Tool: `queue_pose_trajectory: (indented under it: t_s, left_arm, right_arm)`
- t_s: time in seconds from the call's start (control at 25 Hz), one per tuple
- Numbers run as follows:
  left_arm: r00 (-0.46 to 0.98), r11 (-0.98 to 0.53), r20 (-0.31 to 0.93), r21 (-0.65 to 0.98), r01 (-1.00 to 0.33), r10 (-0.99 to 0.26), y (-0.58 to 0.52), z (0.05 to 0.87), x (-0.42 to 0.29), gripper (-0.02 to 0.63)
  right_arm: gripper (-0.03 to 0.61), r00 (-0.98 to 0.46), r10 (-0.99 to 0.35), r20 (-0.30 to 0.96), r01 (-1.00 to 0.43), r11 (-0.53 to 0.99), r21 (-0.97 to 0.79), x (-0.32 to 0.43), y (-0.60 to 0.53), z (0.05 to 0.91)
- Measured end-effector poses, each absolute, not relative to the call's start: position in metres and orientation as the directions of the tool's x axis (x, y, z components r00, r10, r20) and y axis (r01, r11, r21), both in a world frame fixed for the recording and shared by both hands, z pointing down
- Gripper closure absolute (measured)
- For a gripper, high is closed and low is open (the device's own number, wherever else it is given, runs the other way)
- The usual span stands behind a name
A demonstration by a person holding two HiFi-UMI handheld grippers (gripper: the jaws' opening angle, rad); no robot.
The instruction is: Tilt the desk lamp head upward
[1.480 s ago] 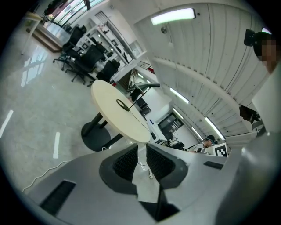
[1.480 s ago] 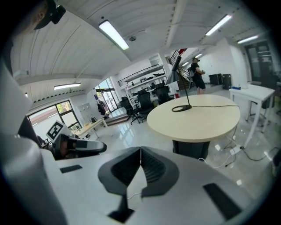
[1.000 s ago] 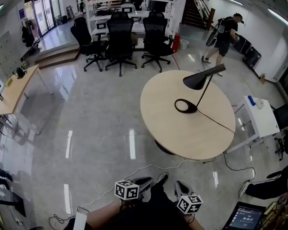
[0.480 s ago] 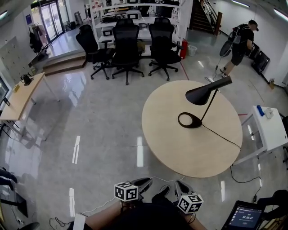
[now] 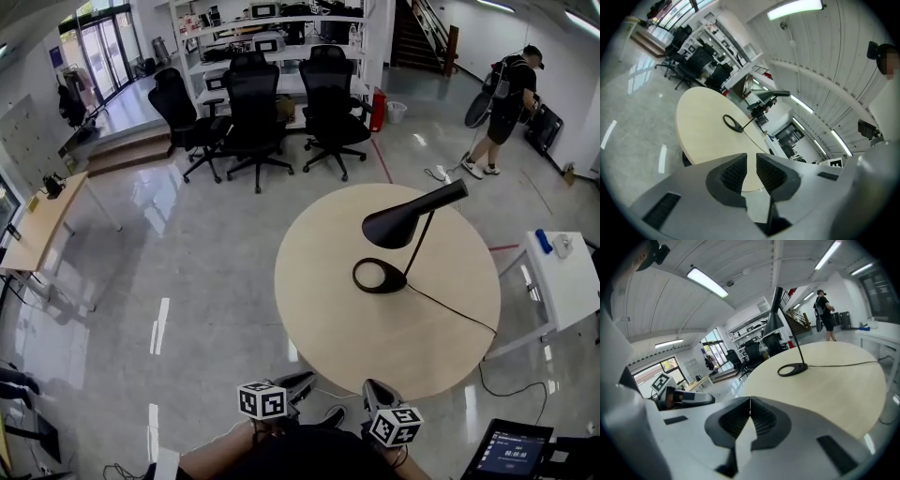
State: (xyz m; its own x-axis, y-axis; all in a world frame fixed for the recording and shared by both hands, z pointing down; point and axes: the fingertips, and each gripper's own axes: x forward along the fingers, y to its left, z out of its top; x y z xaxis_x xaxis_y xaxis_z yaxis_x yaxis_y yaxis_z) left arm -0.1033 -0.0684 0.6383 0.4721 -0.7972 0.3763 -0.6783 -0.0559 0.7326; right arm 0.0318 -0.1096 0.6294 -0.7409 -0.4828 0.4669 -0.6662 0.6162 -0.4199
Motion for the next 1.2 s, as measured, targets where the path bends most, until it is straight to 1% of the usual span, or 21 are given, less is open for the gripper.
queue_pose_trajectory:
  t_s: [0.28, 0.48, 0.6, 0.8, 0.96, 1.2]
  left_arm:
    - [0.486, -0.078, 0.389, 0.713, -0.696, -0.783, -0.098, 0.638, -0.082, 0.549]
    - [0.466, -0.041, 0.417, 0.710, -0.703, -0.780, -0.109, 0.642, -0.092, 0.549]
    - [0.495, -0.048, 0.420, 0.724, -0.688, -0.761, -0.120, 0.645, -0.092, 0.549]
    - [0.566, -0.125, 0.395, 0.731, -0.671, -0.724, -0.158, 0.642, -0.094, 0.549]
    - [0.624, -0.235, 0.334, 0.720, -0.652, -0.707, -0.203, 0.618, -0.094, 0.549]
    - [0.658, -0.309, 0.239, 0.736, -0.603, -0.714, -0.262, 0.588, -0.115, 0.549]
  right_arm:
    - [0.574, -0.752, -0.475, 0.456, -0.656, 0.599, -0.459, 0.045, -0.139, 0.641]
    - [0.574, -0.756, -0.468, 0.457, -0.653, 0.584, -0.482, 0.044, -0.146, 0.647]
    - [0.574, -0.741, -0.483, 0.466, -0.670, 0.568, -0.477, 0.043, -0.154, 0.648]
    - [0.574, -0.680, -0.559, 0.474, -0.733, 0.501, -0.460, 0.048, -0.176, 0.645]
    - [0.574, -0.608, -0.646, 0.461, -0.789, 0.429, -0.440, 0.058, -0.207, 0.630]
    - [0.574, -0.520, -0.738, 0.430, -0.843, 0.361, -0.399, 0.064, -0.249, 0.601]
